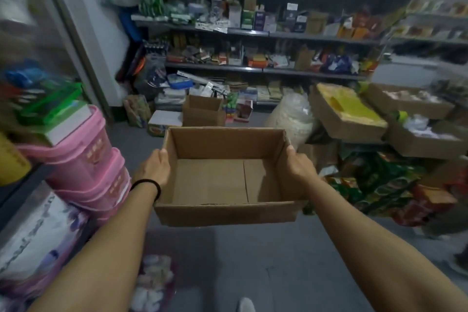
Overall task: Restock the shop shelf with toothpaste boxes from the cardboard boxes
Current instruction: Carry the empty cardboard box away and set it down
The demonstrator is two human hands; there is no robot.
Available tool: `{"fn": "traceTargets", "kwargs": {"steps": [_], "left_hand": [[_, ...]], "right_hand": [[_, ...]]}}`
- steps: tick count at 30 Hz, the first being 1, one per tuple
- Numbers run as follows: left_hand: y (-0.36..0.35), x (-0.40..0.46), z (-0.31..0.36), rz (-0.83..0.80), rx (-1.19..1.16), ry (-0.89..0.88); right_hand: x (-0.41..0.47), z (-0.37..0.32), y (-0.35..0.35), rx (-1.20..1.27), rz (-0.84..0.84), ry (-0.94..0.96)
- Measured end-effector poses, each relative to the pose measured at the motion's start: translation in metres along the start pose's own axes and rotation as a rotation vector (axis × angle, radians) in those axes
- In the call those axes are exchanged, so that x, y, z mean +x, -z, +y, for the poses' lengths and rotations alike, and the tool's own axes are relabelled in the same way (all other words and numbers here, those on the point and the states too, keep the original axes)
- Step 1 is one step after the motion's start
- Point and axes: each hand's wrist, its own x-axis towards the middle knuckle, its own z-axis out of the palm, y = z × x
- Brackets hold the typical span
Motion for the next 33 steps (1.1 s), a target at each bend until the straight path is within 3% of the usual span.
{"fn": "traceTargets", "kwargs": {"steps": [11,22,33], "left_hand": [[-0.032,0.294,0.08,0.077,-0.061,0.097],[-0.062,0.64,0.133,0.016,0.0,0.093],[-0.165,0.939,0.132,-0.038,0.062,0.1]], "right_hand": [[0.291,-0.166,-0.04,0.005,-0.092,0.114],[0.581,-0.33,-0.153,0.011,-0.084,-0.029],[0.836,-0.413,-0.294,0.03,-0.116,-0.148]]}}
